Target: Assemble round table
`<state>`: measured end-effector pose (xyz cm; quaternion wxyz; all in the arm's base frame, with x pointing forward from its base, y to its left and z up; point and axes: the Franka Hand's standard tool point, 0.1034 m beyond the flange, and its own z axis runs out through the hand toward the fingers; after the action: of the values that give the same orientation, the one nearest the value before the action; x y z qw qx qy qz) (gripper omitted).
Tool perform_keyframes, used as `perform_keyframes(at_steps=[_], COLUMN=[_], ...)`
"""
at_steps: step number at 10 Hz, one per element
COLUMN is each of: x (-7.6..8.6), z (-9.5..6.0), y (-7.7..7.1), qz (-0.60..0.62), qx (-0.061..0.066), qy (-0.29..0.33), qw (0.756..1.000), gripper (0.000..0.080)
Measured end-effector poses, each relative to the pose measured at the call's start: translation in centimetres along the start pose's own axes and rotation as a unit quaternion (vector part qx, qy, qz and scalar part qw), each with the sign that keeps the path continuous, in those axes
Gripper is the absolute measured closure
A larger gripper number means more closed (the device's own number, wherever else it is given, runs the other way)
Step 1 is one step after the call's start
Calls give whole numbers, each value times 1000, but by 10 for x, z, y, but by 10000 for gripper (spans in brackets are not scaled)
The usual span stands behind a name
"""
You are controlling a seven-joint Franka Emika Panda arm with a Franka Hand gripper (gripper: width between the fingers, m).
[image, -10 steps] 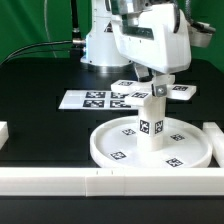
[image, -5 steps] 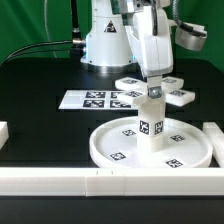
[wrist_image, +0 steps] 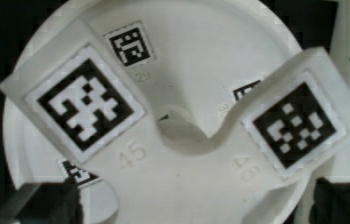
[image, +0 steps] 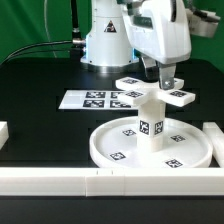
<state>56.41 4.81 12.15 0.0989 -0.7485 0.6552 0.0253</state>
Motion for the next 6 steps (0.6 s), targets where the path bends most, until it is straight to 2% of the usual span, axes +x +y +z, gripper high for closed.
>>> perform_keyframes(at_steps=[3,4,6], x=[1,-2,-5], z=[2,3,0], y=[1,1,-2], qz=[-115,-180,-293], qx=[-2,-10,-15], qy=[1,6,13], qw=[993,984,956], gripper=[151,151,151])
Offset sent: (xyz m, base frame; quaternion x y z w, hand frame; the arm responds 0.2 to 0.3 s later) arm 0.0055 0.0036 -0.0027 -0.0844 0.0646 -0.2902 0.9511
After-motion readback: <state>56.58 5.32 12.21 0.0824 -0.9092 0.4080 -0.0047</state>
